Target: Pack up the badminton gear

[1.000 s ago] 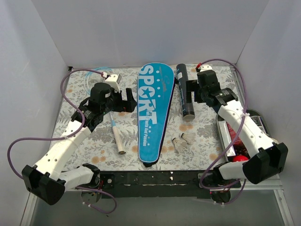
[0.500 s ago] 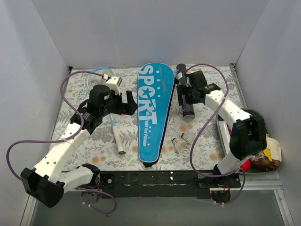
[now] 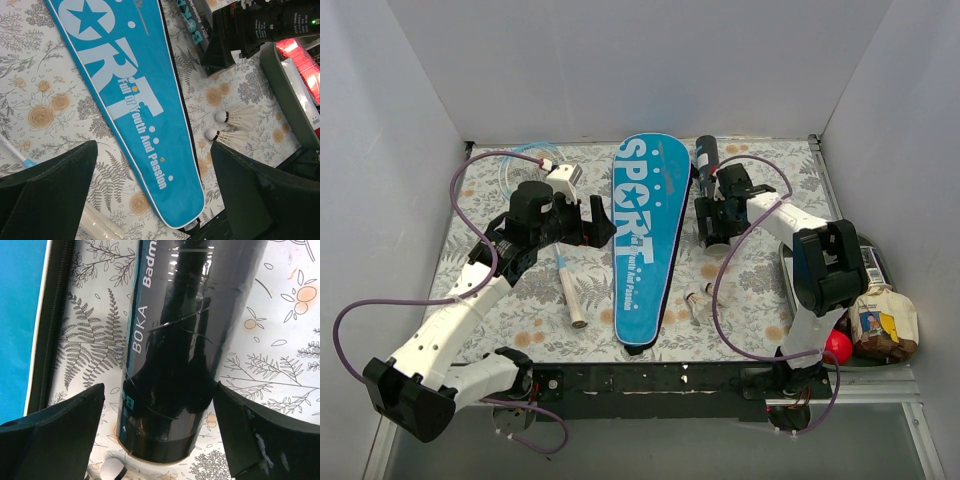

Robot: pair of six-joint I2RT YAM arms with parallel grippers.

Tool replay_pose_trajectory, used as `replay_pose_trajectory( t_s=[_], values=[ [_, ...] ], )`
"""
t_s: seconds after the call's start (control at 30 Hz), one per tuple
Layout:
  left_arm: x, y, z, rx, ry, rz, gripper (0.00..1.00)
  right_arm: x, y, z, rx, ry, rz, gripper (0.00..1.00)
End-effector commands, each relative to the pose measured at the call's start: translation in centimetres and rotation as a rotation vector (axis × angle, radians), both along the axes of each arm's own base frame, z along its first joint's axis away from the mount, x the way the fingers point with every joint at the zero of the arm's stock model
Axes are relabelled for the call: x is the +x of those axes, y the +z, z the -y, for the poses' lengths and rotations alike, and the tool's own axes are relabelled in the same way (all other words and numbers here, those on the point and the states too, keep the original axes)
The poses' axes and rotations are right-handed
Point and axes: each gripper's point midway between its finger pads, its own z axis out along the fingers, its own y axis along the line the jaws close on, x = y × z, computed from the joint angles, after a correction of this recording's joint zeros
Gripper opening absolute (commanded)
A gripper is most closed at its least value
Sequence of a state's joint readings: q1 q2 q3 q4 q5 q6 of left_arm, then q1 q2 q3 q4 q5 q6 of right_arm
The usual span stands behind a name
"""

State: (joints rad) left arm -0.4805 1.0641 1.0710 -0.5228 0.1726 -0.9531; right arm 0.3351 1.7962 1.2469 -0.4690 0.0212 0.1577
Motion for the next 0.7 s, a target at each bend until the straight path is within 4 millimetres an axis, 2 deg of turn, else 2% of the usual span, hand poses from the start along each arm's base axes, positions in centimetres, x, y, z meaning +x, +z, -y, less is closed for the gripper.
replay_pose_trajectory(
  t_s=[0.0, 0.17, 0.4, 0.5, 0.6, 0.67],
  values=[
    [-0.7, 0.5, 0.0, -0.008, -0.023, 0.025, 0.98, -0.3, -1.0, -0.5, 0.022, 0.010, -0.014, 0.95],
    [-0.7, 0.4, 0.0, -0.008, -0.019, 0.025, 0.98, -0.2, -2.0, 1.0, -0.052, -0.036, -0.013, 0.93],
    [-0.6, 0.2, -0.1, -0.002, -0.013, 0.021, 0.98, 0.2, -2.5, 1.7, -0.094, -0.055, -0.006, 0.72],
    [-0.6, 0.1, -0.1, 0.000, -0.013, 0.018, 0.98, 0.5, -2.0, 1.8, -0.100, -0.059, 0.006, 0.60],
    [-0.6, 0.1, -0.1, -0.001, -0.014, 0.018, 0.98, 0.9, -0.8, 1.7, -0.096, -0.063, 0.030, 0.57],
    [-0.5, 0.0, 0.0, 0.001, -0.014, 0.015, 0.98, 1.2, 0.9, 1.8, -0.094, -0.070, 0.067, 0.57]
  ],
)
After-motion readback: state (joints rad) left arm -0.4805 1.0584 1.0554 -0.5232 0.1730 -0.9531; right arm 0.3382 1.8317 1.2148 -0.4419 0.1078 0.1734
